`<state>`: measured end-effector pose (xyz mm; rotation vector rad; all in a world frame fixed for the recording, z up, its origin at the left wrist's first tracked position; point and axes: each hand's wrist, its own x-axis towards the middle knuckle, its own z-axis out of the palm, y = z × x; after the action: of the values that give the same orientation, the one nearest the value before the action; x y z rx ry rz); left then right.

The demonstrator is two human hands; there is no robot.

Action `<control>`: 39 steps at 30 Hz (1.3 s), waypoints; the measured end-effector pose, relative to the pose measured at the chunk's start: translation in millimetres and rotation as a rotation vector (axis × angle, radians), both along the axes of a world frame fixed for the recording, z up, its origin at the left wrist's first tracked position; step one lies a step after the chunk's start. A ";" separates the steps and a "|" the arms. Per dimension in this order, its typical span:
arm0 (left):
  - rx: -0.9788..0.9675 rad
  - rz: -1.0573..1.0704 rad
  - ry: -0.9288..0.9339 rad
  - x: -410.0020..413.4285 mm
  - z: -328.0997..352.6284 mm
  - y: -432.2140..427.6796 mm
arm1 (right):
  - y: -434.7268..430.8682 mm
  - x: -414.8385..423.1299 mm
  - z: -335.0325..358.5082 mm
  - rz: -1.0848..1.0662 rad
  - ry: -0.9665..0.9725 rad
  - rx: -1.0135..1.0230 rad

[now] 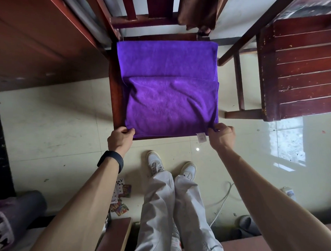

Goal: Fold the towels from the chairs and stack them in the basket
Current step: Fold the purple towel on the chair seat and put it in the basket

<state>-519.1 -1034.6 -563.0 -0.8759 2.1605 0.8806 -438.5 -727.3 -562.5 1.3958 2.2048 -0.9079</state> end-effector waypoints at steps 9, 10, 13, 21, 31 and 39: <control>-0.046 -0.076 0.007 -2.0 4.8 4.7 | 0.6 2.6 -1.9 0.017 0.038 -0.049; -0.051 -0.080 0.006 -1.8 6.1 4.7 | 1.9 5.2 -2.0 -0.004 0.063 -0.043; -0.031 -0.077 0.011 -0.1 4.6 0.5 | 6.7 10.9 -4.5 -0.140 0.097 -0.096; 0.057 0.063 0.038 4.6 15.2 -0.9 | 17.5 16.8 3.3 -0.305 0.226 -0.286; 0.258 0.256 0.043 5.4 47.3 -24.9 | 20.4 17.5 38.3 -0.536 0.262 -0.479; 0.301 0.446 -0.028 17.7 105.4 -36.3 | 17.9 34.2 89.2 -0.805 0.331 -0.743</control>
<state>-501.4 -1070.9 -457.7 -1.2222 1.7691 1.3589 -404.3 -709.4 -473.4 1.7846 1.1496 -2.0738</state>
